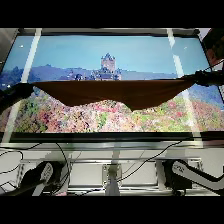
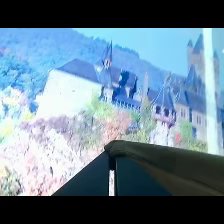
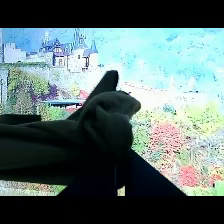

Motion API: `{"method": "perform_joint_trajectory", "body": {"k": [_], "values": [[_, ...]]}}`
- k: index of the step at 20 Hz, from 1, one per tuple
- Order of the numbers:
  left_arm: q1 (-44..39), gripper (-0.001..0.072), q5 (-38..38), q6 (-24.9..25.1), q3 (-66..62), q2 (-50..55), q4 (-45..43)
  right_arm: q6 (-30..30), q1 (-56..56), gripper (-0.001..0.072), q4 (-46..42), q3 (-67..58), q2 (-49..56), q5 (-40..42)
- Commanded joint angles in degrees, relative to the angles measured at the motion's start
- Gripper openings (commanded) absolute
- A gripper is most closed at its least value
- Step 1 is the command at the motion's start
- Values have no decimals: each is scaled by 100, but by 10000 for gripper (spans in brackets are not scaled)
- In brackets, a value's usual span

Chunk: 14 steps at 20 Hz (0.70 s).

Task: Fold the clothes and pants, and hang the long-sleeved shirts on hangers.

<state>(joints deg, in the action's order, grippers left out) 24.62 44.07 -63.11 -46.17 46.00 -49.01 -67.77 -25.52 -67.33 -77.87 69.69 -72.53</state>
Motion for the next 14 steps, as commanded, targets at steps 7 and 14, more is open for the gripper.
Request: {"method": "perform_joint_trajectory", "body": {"k": [7, 14], "values": [[61, 15, -619, 831, -275, -1451, 549, 431, -122, 8, 457, -35, -1591, -2050], [59, 13, -824, 623, -258, -2293, -48, 433, -122, 7, 238, -33, -2295, -1519]]}}
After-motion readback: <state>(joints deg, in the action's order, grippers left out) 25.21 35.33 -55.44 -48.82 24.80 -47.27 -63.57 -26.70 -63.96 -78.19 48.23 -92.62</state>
